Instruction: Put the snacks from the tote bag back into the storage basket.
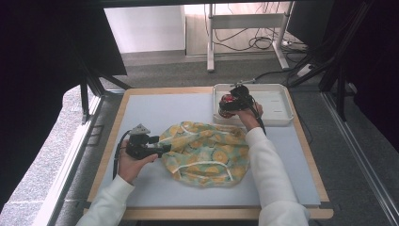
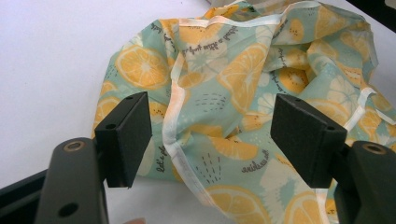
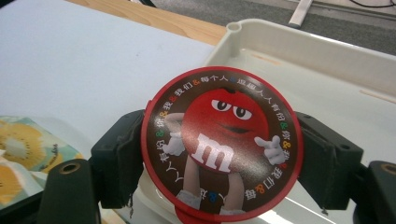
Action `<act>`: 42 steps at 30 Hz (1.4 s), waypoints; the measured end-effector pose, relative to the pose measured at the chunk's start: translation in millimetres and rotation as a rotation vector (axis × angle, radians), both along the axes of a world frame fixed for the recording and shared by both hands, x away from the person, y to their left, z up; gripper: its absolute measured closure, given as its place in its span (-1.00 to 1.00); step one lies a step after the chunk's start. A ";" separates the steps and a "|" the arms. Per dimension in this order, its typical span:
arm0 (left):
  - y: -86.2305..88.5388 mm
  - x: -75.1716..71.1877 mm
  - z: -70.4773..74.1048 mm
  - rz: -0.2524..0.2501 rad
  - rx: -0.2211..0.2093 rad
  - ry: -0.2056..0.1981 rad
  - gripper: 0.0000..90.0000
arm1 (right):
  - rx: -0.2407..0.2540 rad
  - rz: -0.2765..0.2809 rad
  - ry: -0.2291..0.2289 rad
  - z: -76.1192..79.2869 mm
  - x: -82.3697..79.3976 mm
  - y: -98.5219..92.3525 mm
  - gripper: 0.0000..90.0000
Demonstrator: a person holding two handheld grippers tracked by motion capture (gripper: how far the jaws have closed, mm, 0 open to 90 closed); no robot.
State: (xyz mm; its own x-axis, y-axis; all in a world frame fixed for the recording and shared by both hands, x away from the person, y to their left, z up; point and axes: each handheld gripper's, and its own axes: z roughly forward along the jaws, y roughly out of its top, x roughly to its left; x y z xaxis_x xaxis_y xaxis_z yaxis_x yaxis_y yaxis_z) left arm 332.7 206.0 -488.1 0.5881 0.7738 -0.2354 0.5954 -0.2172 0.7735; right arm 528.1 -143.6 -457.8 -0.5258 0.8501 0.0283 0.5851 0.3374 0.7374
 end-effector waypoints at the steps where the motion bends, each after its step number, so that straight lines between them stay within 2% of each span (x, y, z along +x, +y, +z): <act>1: -0.1 0.0 0.0 0.000 -0.001 0.000 -0.34 | -0.002 0.000 0.002 -1.8 1.0 0.1 -0.47; 17: -1.2 0.4 -2.2 -0.004 0.006 0.005 -0.34 | -0.033 0.012 0.043 -18.9 6.8 7.2 -0.48; 19: -1.1 0.3 -1.8 -0.008 -0.010 0.011 -0.34 | -0.038 0.009 0.043 -20.8 7.2 8.5 -0.50; 21: -0.5 0.8 -1.4 -0.019 -0.046 0.026 -0.34 | -0.032 0.011 0.042 -20.7 7.2 9.1 -0.53; 23: -0.4 0.8 -1.1 -0.018 -0.044 0.025 -0.34 | -0.006 -0.003 0.027 -18.2 6.8 8.0 -0.59; 32: 1.6 0.8 -1.8 -0.006 -0.020 0.015 -0.34 | 0.036 -0.035 -0.026 -0.7 -2.4 -2.2 -0.71; 35: 2.2 0.9 -1.8 -0.006 -0.021 0.015 -0.34 | 0.065 -0.019 -0.049 6.0 -10.6 -4.8 -0.71; 42: 2.0 0.6 -1.5 -0.006 -0.020 0.013 -0.34 | 0.081 0.054 -0.062 14.2 -31.2 -4.5 -0.67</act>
State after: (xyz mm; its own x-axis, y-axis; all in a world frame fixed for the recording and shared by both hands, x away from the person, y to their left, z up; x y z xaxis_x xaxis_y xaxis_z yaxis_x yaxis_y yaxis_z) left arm 333.4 208.0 -489.6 0.5895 0.7651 -0.2590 0.6045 -0.2052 0.7697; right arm 497.0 -148.0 -443.6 -0.5739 0.8166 0.0615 0.5202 0.3055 0.7975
